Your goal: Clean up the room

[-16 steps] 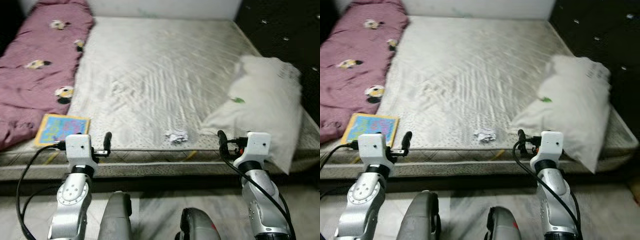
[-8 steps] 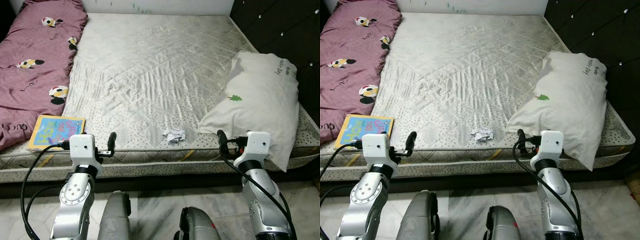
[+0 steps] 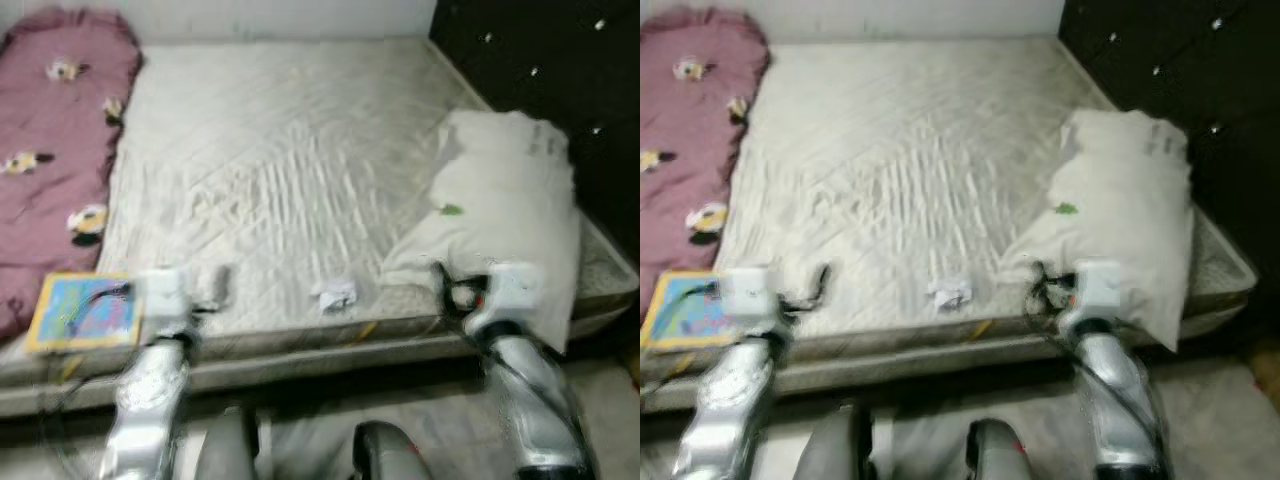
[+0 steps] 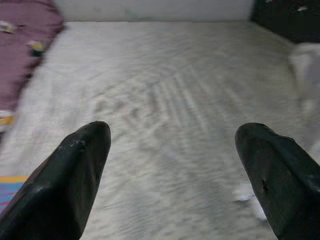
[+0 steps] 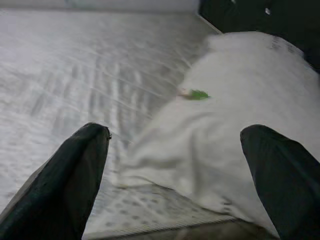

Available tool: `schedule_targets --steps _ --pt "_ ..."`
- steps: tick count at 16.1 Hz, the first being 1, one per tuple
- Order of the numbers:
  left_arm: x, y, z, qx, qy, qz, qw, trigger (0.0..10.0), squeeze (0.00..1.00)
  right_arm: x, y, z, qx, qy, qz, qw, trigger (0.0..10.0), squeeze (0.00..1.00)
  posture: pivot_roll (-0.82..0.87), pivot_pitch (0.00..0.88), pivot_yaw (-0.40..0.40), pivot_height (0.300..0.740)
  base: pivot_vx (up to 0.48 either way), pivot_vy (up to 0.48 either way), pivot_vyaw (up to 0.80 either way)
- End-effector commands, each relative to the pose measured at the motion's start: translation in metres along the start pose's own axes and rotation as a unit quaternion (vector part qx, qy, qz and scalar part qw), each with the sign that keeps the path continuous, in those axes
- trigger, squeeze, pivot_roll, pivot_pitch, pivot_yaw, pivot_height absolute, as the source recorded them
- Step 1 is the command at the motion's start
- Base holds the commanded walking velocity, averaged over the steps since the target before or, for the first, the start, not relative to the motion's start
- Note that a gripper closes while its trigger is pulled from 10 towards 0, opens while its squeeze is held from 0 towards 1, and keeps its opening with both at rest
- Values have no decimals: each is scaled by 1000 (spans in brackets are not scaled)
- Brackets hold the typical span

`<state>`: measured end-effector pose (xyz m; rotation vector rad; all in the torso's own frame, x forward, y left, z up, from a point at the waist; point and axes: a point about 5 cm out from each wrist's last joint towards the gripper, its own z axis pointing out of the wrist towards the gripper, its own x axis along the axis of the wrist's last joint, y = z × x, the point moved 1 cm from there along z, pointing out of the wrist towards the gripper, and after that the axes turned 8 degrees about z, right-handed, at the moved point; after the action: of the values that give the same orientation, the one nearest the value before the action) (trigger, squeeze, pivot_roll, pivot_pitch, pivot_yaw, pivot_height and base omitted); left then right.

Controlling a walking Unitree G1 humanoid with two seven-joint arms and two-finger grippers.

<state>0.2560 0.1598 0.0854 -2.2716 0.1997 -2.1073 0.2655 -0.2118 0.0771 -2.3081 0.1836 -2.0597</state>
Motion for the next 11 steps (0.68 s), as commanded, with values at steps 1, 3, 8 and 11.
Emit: schedule_targets --steps 1,3,8,11 --pt "0 -14 -2 19 -1 7 1000 10000 0 8 -12 5 20 14 4 1000 10000 0 17 93 -40 658 345 0 0" --pt "0 -15 -2 24 -3 9 1000 10000 0 8 -13 5 23 15 0 1000 10000 0 17 95 -40 658 129 0 0" --pt "-2 -19 -2 42 -12 12 999 10000 0 7 -14 5 29 14 0 999 10000 0 17 95 -40 658 0 0 0" --pt "-3 -20 -2 48 -15 11 999 10000 0 8 -16 5 38 16 3 999 10000 0 19 101 -41 628 0 0 0"
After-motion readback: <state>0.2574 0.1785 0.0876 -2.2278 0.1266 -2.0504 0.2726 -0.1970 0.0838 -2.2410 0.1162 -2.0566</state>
